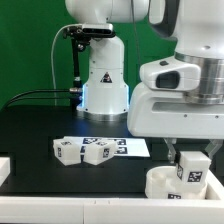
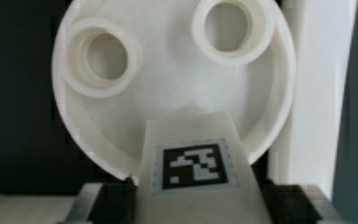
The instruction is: Assemble stool
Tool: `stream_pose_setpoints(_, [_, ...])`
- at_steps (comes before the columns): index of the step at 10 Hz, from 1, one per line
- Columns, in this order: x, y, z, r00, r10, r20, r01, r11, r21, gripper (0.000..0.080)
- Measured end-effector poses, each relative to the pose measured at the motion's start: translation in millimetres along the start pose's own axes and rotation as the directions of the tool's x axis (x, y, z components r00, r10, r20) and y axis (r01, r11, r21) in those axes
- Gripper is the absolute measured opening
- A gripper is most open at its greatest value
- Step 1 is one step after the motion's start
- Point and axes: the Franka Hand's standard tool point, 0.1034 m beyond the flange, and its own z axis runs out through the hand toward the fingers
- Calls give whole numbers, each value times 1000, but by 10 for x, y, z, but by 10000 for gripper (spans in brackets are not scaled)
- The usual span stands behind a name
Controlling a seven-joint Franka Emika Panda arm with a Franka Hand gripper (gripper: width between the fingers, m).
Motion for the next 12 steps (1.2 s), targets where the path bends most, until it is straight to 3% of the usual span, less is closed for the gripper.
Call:
stream_pose_setpoints(1, [11, 45, 0, 993, 116, 6, -117, 993, 16, 337])
stream_pose_setpoints(2, [35, 110, -7, 982, 190, 19, -191, 980, 57, 337])
stream_pose_setpoints(3, [67, 89, -44, 983, 180, -21, -180, 983, 26, 337])
stream_pose_setpoints(4, [51, 62, -33, 971, 237, -19, -237, 971, 24, 337])
stream_pose_setpoints(6, [58, 92, -29, 927, 374, -13, -374, 927, 30, 337])
stream_pose_setpoints(7, [75, 138, -27, 852, 523, -12, -523, 852, 35, 337])
stream_pose_setpoints(9, [132, 194, -34, 733, 680, -19, -678, 732, 67, 337])
stream_pose_setpoints(10, [136, 239, -24, 635, 772, -3, -770, 633, 80, 337])
stream_pose_setpoints(12, [123, 263, -24, 550, 835, 9, -833, 548, 76, 337])
